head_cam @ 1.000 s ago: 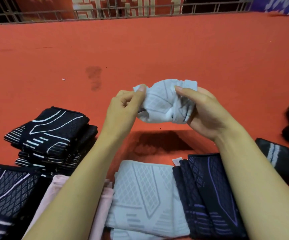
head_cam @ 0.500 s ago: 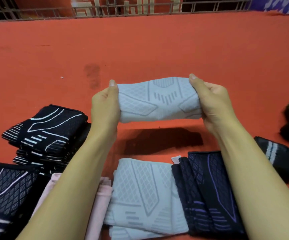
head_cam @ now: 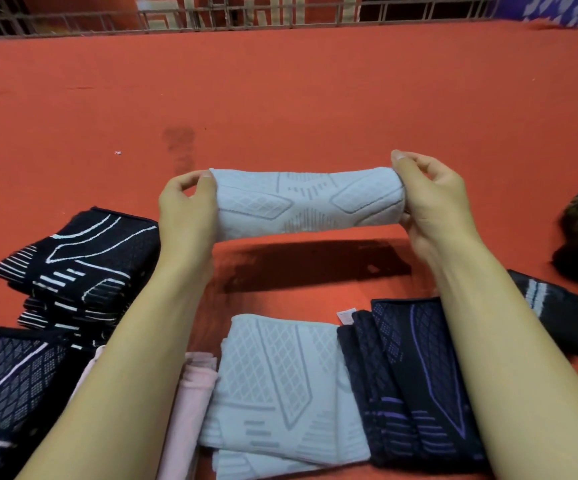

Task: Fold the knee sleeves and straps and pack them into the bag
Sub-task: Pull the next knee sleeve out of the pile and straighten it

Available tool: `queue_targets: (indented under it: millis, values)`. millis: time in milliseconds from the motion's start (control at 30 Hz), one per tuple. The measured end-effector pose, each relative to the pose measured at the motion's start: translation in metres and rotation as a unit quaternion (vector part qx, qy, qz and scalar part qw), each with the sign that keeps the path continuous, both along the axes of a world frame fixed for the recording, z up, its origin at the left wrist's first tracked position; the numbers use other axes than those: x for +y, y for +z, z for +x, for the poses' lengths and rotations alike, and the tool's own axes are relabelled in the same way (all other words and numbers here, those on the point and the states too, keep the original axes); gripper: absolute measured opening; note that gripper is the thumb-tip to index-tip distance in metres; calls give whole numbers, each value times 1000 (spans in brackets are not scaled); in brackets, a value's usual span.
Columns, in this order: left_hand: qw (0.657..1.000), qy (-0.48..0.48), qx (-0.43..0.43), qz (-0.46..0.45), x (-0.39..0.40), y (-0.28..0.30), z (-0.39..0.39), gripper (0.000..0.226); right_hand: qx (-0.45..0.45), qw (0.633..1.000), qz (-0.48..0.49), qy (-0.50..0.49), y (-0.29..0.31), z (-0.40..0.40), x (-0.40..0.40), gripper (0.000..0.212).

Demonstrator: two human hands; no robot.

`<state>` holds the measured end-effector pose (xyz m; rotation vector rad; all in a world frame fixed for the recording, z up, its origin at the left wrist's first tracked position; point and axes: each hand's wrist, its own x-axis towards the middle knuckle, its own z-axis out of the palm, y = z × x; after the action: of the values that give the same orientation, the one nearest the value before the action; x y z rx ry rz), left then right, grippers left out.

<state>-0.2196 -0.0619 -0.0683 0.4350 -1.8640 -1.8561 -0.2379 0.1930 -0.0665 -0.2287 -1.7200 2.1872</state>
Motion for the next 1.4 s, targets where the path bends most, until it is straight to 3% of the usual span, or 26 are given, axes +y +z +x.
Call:
queue_targets:
  millis: [100,167,267,367,433,500,667,700,767,833,900,1000,1133,1200,1233,1333,1400]
  values:
    - [1000,-13,10,-3,1,-1,0,24,13,999,34,37,2,0,-1,12]
    - [1000,-28,8,0,0,-1,2,28,4,983,166,79,-3,-1,1,27]
    - [998,-61,7,11,-2,3,4,35,-11,900,410,146,-13,2,0,49]
    - [996,-87,14,-6,-4,2,3,41,-4,855,488,179,-15,10,-1,62]
    - [990,-89,20,-110,-7,-3,4,45,-3,824,540,174,-15,11,0,64]
    - [969,-98,17,-228,-9,-9,3,48,8,799,584,142,-16,7,2,54]
    - [903,-150,-109,-387,-4,-14,5,29,42,784,612,91,-13,5,5,33]
    - [888,-174,-149,-398,-1,-12,7,32,56,787,609,80,-12,6,5,25]
    - [868,-202,-223,-395,5,-10,12,63,90,822,559,66,-11,4,4,8]
    - [866,-210,-260,-371,12,-5,17,78,118,872,473,55,-7,4,3,17]
    - [866,-224,-198,-401,15,-6,16,71,139,901,408,44,-1,7,1,25]
    - [868,-223,-55,-441,9,-7,14,70,159,901,404,7,1,7,-2,32]
    - [936,-182,4,-302,12,7,22,58,104,895,429,-66,1,6,1,51]
    - [956,-251,-50,-140,12,15,26,52,26,902,420,-100,0,2,5,49]
    - [948,-296,-93,-73,12,19,28,49,-8,913,395,-101,0,2,7,47]
    - [908,-379,-177,-10,14,24,32,37,-31,985,170,-10,4,6,7,36]
    - [895,-401,-197,4,16,23,33,38,-37,998,13,48,9,8,6,25]
